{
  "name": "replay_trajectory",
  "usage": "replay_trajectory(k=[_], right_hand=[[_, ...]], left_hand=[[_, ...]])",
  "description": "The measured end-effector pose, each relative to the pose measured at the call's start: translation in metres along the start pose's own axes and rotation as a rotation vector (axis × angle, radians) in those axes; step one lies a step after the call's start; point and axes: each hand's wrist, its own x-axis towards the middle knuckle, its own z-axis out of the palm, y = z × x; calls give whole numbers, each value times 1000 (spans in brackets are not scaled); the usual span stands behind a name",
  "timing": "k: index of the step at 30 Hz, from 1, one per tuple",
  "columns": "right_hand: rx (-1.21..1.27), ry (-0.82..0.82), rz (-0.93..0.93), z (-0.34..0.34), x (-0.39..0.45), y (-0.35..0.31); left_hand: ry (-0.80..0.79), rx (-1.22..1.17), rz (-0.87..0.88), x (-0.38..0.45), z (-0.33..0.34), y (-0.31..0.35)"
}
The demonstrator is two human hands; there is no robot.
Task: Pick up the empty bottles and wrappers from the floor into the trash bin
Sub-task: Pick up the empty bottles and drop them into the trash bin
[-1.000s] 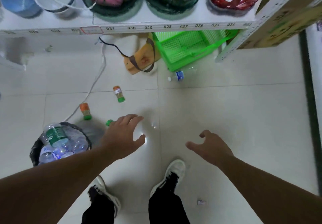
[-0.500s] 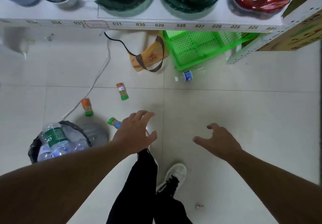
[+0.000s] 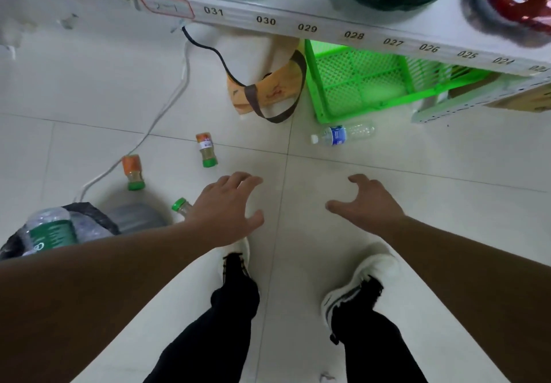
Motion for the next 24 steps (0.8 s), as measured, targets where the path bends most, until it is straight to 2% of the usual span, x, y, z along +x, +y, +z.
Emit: replay_trajectory(k=[7,12,15,19,21,24], right_hand=[[-107,54,-62,13,120,24],[-271,128,-157,29,232,42],[-408,260,-217,38,295,50],[-688,523,-348,50,340,64],[-687,461,-333,55,333,71],[-423,312,-228,62,290,77]], left_hand=[[16,52,7,79,57,-23],[-22,104,64,153,108,-55],[-38,128,68,189,131,-79],[-31,130,39,203,139,-98],[-48,133,11,197,132,-100],[-48,108,-37,167,114,-92]])
